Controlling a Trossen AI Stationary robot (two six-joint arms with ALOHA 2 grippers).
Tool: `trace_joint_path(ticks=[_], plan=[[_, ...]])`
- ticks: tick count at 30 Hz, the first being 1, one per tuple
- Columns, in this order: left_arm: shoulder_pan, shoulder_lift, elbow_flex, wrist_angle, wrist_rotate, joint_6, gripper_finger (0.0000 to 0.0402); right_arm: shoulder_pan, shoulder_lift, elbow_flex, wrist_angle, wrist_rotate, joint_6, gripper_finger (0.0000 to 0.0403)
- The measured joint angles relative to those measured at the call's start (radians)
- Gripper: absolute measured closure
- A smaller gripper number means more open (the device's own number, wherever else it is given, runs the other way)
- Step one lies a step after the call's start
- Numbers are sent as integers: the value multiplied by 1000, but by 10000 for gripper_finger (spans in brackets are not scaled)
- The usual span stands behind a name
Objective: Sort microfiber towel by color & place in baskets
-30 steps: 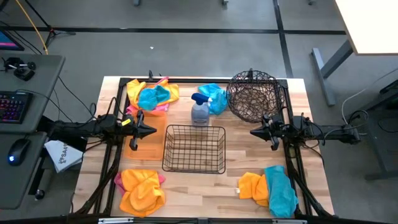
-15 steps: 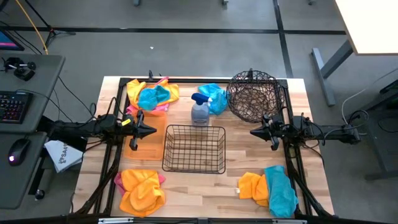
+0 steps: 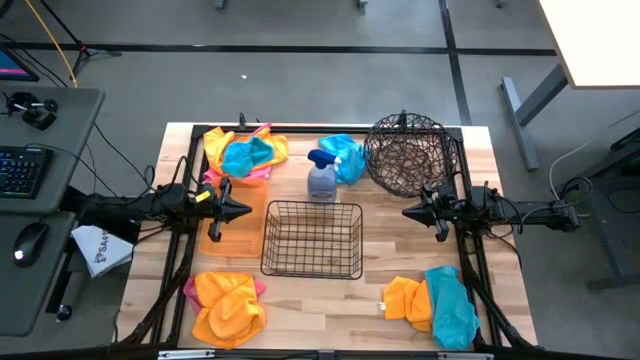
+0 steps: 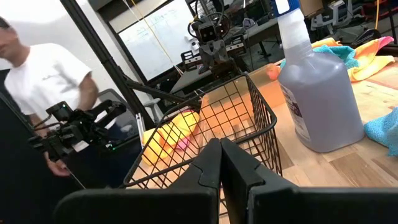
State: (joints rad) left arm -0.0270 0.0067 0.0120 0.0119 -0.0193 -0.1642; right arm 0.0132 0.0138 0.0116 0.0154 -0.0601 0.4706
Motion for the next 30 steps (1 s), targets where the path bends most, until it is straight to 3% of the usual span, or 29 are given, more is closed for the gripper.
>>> trace_joint_path(ticks=[20,23,26,30], plan=[[0,0,0,6,0,-44,401,0,0,0,0,0,0,402],[0,0,0,108,0,-165,401,0,0,0,0,0,0,402],[0,1,0,295,-15,-385,401,0,0,0,0,0,0,402],[0,22,2,538,-215,-484,401,0,0,0,0,0,0,402]])
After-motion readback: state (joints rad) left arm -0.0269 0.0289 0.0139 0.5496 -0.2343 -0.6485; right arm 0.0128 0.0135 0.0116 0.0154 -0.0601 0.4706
